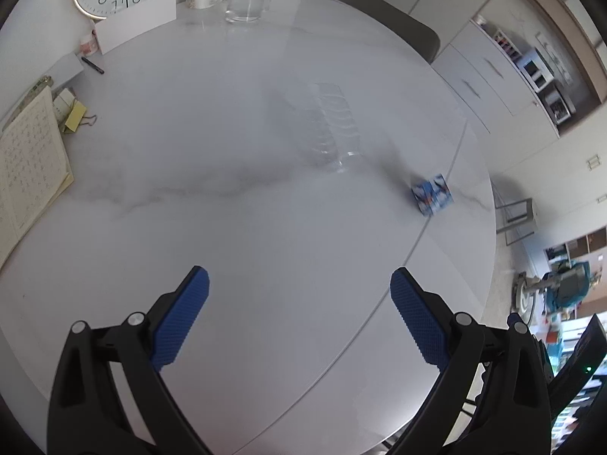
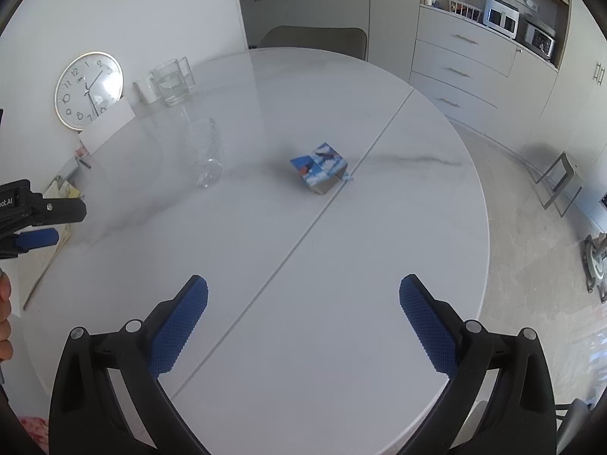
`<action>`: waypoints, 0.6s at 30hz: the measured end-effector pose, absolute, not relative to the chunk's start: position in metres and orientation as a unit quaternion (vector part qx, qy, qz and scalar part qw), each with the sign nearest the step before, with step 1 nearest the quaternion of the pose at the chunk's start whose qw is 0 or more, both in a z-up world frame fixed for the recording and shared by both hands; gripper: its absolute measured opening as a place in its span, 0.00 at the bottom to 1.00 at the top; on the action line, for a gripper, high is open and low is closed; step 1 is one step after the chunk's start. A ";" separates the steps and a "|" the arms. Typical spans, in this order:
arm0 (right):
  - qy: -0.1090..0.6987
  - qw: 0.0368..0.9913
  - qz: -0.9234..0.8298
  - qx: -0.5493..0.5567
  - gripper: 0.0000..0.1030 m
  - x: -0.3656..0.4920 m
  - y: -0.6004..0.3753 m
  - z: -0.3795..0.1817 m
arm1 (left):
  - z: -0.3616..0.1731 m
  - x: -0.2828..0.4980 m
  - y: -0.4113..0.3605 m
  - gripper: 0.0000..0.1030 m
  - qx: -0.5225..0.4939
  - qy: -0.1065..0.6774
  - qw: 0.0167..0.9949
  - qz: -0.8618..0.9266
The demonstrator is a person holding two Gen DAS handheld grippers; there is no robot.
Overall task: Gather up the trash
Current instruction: 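Move both open tools back over the table toward the bottle and box, then grasp the clear plastic bottle with the left tool while the right tool grasps the blue bird-print box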
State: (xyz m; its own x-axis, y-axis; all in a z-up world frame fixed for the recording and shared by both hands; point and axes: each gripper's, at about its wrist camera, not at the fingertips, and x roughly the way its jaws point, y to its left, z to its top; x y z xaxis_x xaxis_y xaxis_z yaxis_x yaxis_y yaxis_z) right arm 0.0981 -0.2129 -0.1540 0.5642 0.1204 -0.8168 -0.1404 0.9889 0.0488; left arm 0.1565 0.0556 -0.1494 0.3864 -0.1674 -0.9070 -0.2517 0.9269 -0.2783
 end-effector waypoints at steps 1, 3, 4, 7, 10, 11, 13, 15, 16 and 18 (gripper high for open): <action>0.462 0.884 0.072 -0.008 0.97 0.105 -0.213 -0.155 | -0.152 0.164 0.057 0.89 -0.188 0.556 0.809 0.027; 0.466 0.883 0.063 0.000 0.98 0.120 -0.211 -0.158 | -0.157 0.182 0.057 0.89 -0.182 0.563 0.806 0.024; 0.467 0.882 0.055 0.006 0.98 0.129 -0.211 -0.159 | -0.160 0.194 0.057 0.89 -0.180 0.566 0.805 0.023; 0.468 0.883 0.038 0.017 0.98 0.150 -0.209 -0.164 | -0.172 0.235 0.057 0.89 -0.181 0.572 0.800 0.018; 0.468 0.883 0.019 0.029 0.98 0.172 -0.206 -0.171 | -0.188 0.274 0.055 0.89 -0.188 0.582 0.791 0.027; 0.468 0.883 0.015 0.034 0.98 0.178 -0.205 -0.172 | -0.196 0.289 0.053 0.89 -0.189 0.585 0.788 0.036; 0.466 0.883 0.005 0.046 0.98 0.192 -0.206 -0.176 | -0.208 0.312 0.049 0.89 -0.190 0.589 0.784 0.051; 0.466 0.883 -0.003 0.053 0.98 0.202 -0.207 -0.179 | -0.221 0.334 0.044 0.89 -0.192 0.593 0.779 0.066; 0.466 0.883 -0.009 0.058 0.98 0.209 -0.208 -0.182 | -0.226 0.341 0.042 0.89 -0.192 0.596 0.776 0.072; 0.466 0.882 -0.017 0.065 0.98 0.216 -0.211 -0.185 | -0.239 0.357 0.038 0.89 -0.197 0.601 0.770 0.085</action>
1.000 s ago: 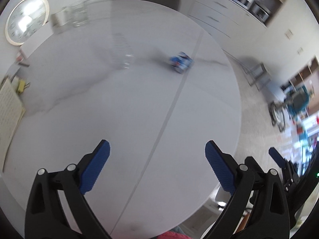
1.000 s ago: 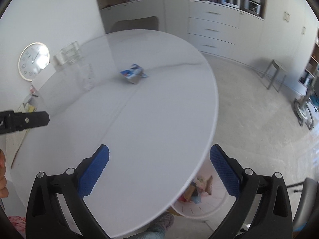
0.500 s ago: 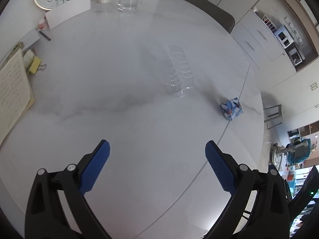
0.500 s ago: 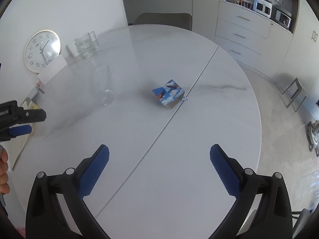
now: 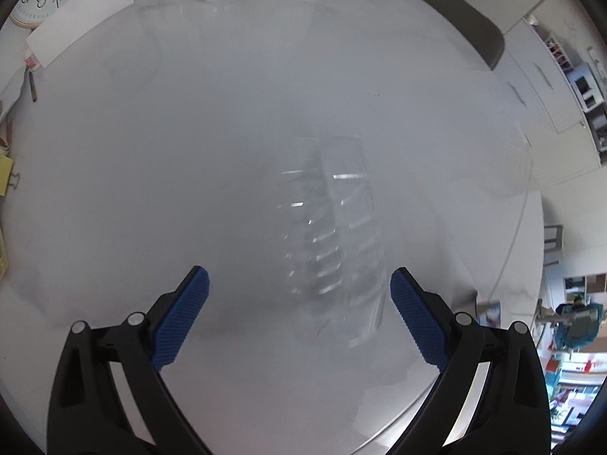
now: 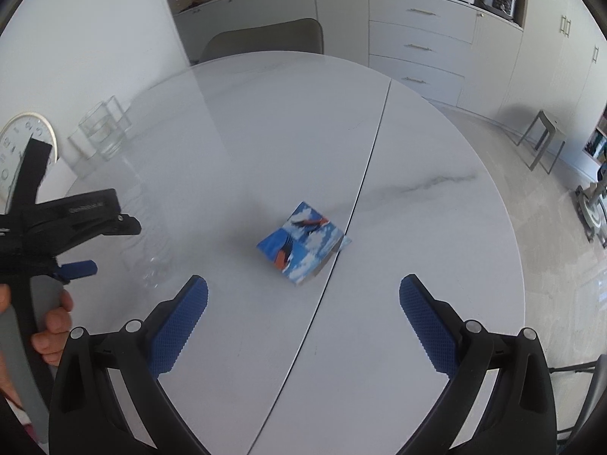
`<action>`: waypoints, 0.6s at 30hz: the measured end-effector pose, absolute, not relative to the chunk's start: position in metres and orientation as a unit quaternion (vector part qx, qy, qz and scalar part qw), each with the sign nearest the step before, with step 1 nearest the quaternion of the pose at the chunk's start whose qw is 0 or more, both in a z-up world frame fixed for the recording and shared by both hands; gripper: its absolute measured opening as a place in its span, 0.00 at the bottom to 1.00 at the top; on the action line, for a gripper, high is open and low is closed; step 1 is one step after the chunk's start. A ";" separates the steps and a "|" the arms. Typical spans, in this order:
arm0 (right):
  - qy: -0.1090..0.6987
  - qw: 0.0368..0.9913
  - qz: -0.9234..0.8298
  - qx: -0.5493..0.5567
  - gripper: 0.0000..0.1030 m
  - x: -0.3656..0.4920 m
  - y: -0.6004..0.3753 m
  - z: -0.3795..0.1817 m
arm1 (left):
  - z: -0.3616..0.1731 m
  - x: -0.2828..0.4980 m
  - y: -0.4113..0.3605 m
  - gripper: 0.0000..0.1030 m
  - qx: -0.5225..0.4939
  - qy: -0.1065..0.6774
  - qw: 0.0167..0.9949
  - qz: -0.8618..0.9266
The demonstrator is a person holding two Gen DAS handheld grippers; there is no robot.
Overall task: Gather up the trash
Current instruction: 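Grasp the clear plastic bottle with the left tool while the right tool grasps the blue bird-print box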
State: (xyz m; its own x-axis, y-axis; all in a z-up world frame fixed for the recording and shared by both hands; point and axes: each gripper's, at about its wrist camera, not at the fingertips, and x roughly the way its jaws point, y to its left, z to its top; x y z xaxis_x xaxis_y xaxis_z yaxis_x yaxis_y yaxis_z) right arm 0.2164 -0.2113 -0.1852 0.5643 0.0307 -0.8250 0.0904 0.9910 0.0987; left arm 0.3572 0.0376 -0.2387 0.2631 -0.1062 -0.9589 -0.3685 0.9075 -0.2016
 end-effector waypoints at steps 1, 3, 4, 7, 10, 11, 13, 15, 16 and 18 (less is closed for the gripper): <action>0.467 0.881 -0.022 0.071 0.98 0.222 -0.214 -0.187 | -0.244 0.362 0.036 0.89 -0.200 0.603 0.766 0.090; 0.467 0.880 -0.028 0.080 0.98 0.229 -0.219 -0.189 | -0.255 0.373 0.031 0.89 -0.207 0.612 0.757 0.097; 0.467 0.880 -0.031 0.083 0.98 0.231 -0.221 -0.190 | -0.260 0.377 0.028 0.89 -0.208 0.617 0.753 0.099; 0.466 0.880 -0.036 0.089 0.98 0.237 -0.224 -0.191 | -0.269 0.382 0.019 0.72 -0.203 0.626 0.747 0.091; 0.468 0.878 -0.039 0.090 0.98 0.239 -0.224 -0.193 | -0.271 0.384 0.009 0.62 -0.176 0.630 0.753 0.073; 0.468 0.878 -0.038 0.091 0.98 0.240 -0.224 -0.193 | -0.270 0.384 0.006 0.62 -0.163 0.628 0.758 0.068; 0.469 0.877 -0.040 0.093 0.98 0.240 -0.224 -0.193 | -0.269 0.382 0.002 0.61 -0.146 0.627 0.763 0.056; 0.470 0.877 -0.040 0.091 0.98 0.239 -0.222 -0.194 | -0.267 0.380 0.000 0.61 -0.126 0.623 0.770 0.048; 0.471 0.877 -0.041 0.089 0.98 0.239 -0.222 -0.194 | -0.265 0.379 -0.001 0.61 -0.116 0.621 0.774 0.042; 0.472 0.876 -0.043 0.087 0.98 0.239 -0.220 -0.195 | -0.260 0.373 0.002 0.61 -0.094 0.617 0.781 0.030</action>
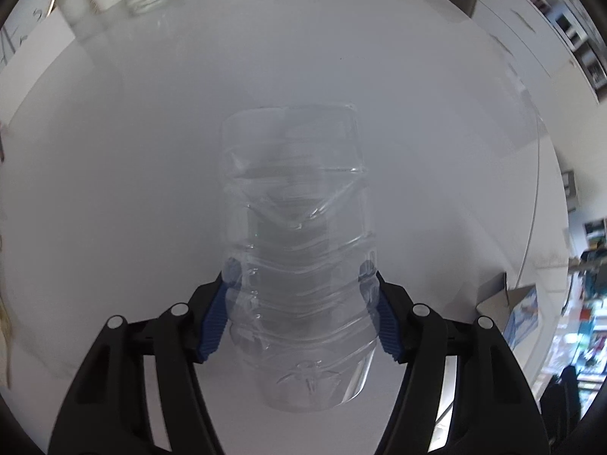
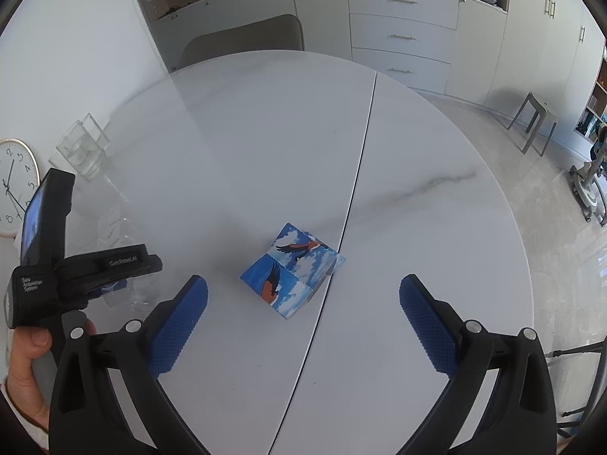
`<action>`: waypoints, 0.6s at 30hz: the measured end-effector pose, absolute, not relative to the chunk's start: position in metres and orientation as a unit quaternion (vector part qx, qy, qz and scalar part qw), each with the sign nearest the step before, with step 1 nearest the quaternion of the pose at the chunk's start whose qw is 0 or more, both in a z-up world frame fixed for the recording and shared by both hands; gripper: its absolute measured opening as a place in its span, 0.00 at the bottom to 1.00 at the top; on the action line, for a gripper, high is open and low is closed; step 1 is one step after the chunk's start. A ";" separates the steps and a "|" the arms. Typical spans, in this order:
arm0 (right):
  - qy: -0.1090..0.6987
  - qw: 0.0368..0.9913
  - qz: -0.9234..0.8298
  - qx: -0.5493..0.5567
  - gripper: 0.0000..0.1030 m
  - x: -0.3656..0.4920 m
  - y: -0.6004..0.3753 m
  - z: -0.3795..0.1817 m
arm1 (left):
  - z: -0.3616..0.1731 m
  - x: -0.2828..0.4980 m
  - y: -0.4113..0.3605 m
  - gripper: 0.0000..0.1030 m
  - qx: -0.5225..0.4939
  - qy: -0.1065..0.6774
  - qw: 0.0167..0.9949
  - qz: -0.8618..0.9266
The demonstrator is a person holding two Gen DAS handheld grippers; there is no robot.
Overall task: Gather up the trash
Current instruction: 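Grasp the clear plastic bottle with the left tool while the right tool grasps the blue bird-print box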
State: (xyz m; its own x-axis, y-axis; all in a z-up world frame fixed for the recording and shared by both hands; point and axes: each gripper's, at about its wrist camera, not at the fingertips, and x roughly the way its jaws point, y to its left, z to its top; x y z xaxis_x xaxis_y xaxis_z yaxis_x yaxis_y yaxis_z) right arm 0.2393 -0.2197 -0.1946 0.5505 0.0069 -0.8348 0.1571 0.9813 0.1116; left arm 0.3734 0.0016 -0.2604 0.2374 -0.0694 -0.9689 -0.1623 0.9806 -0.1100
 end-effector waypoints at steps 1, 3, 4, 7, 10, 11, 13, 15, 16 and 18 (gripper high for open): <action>0.473 0.876 -0.045 0.087 0.98 0.239 -0.218 -0.196 | -0.257 0.370 0.002 0.61 -0.083 0.613 0.785 0.025; 0.475 0.874 -0.048 0.089 0.98 0.241 -0.215 -0.197 | -0.251 0.364 0.004 0.61 -0.062 0.607 0.792 0.011; 0.475 0.874 -0.051 0.091 0.98 0.242 -0.214 -0.199 | -0.248 0.361 0.005 0.61 -0.055 0.605 0.795 0.006; 0.479 0.870 -0.065 0.092 0.98 0.248 -0.207 -0.205 | -0.241 0.358 0.000 0.61 -0.032 0.597 0.801 -0.005; 0.479 0.868 -0.084 0.101 0.98 0.255 -0.200 -0.210 | -0.235 0.352 0.002 0.61 -0.015 0.594 0.804 -0.022; 0.478 0.867 -0.093 0.105 0.98 0.257 -0.198 -0.211 | -0.234 0.354 0.000 0.61 -0.009 0.593 0.805 -0.028; 0.473 0.865 -0.119 0.119 0.98 0.261 -0.195 -0.214 | -0.228 0.346 0.011 0.61 0.006 0.588 0.808 -0.043; 0.465 0.862 -0.145 0.141 0.98 0.263 -0.193 -0.218 | -0.225 0.339 0.018 0.61 0.022 0.581 0.812 -0.058; 0.459 0.858 -0.167 0.160 0.98 0.263 -0.192 -0.221 | -0.224 0.336 0.019 0.61 0.028 0.579 0.812 -0.065; 0.446 0.849 -0.203 0.198 0.98 0.264 -0.193 -0.228 | -0.222 0.336 0.022 0.61 0.039 0.577 0.811 -0.082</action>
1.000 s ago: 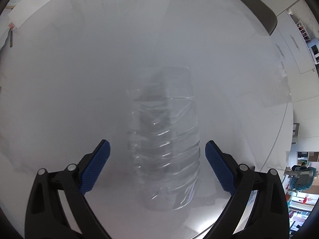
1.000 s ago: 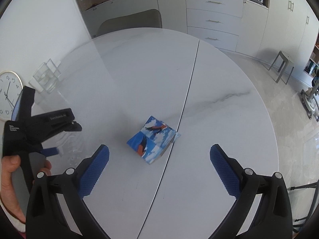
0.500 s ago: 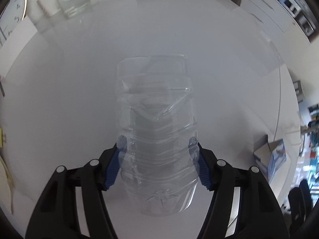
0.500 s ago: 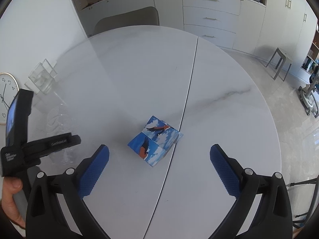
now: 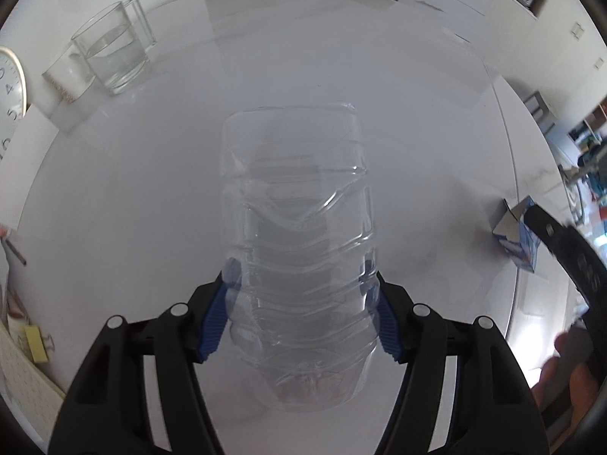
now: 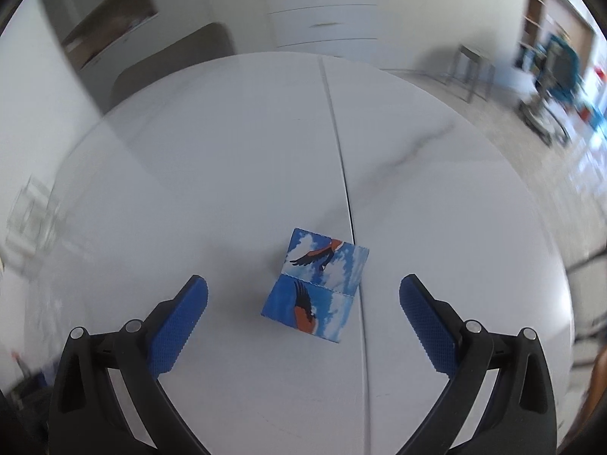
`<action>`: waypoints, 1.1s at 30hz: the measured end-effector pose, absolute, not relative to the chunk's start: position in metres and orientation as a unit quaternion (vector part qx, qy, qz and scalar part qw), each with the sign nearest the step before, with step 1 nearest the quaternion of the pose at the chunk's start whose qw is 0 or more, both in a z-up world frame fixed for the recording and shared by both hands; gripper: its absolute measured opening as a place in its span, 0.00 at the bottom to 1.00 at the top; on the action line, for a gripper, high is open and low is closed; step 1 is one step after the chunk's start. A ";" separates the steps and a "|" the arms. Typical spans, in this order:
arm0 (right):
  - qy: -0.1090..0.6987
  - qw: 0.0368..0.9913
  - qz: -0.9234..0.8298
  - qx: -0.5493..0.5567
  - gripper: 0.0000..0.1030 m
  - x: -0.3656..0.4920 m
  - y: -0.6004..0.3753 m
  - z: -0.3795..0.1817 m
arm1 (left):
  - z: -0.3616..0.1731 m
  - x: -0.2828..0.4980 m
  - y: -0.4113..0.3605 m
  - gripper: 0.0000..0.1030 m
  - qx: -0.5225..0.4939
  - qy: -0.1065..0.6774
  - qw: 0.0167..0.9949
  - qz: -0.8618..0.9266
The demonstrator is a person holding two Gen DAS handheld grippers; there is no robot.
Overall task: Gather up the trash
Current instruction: 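Grasp the clear plastic bottle with the left tool while the right tool grasps the blue bird-print box, then carry bottle and box over the wastebasket and open both tools to drop them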
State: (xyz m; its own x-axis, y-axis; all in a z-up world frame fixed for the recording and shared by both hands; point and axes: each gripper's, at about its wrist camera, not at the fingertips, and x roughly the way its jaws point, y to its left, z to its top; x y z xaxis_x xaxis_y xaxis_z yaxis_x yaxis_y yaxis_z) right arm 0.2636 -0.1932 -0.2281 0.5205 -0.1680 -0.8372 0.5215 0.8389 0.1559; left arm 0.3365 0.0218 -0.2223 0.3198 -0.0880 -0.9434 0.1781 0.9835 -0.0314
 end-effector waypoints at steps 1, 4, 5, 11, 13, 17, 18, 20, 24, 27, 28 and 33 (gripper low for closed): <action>0.441 0.844 -0.221 0.209 0.98 0.264 -0.193 -0.231 | -0.221 0.336 0.022 0.61 0.047 0.577 0.810 -0.090; 0.432 0.831 -0.260 0.235 0.98 0.270 -0.189 -0.243 | -0.220 0.331 0.020 0.61 0.072 0.568 0.812 -0.118; 0.432 0.826 -0.271 0.239 0.98 0.272 -0.188 -0.246 | -0.221 0.333 0.022 0.61 0.077 0.566 0.812 -0.125; 0.434 0.809 -0.318 0.236 0.97 0.288 -0.186 -0.263 | -0.223 0.328 0.013 0.61 0.115 0.551 0.807 -0.179; 0.437 0.807 -0.324 0.231 0.97 0.293 -0.189 -0.265 | -0.226 0.333 0.014 0.61 0.124 0.546 0.807 -0.188; 0.445 0.804 -0.316 0.236 0.74 0.297 -0.196 -0.274 | -0.225 0.333 0.012 0.61 0.124 0.547 0.804 -0.198; 0.443 0.806 -0.317 0.233 0.67 0.296 -0.197 -0.274 | -0.224 0.333 0.012 0.61 0.124 0.547 0.804 -0.199; 0.443 0.808 -0.317 0.227 0.55 0.296 -0.198 -0.273 | -0.223 0.332 0.010 0.61 0.126 0.545 0.805 -0.199; 0.443 0.811 -0.307 0.226 0.49 0.296 -0.200 -0.272 | -0.228 0.338 0.010 0.61 0.128 0.543 0.806 -0.198; 0.442 0.814 -0.300 0.226 0.49 0.296 -0.199 -0.271 | -0.226 0.335 0.013 0.61 0.127 0.543 0.806 -0.198; 0.442 0.815 -0.298 0.227 0.49 0.295 -0.198 -0.271 | -0.225 0.334 0.014 0.61 0.127 0.542 0.807 -0.198; 0.436 0.824 -0.279 0.231 0.49 0.284 -0.194 -0.258 | -0.211 0.323 0.014 0.61 0.135 0.534 0.811 -0.196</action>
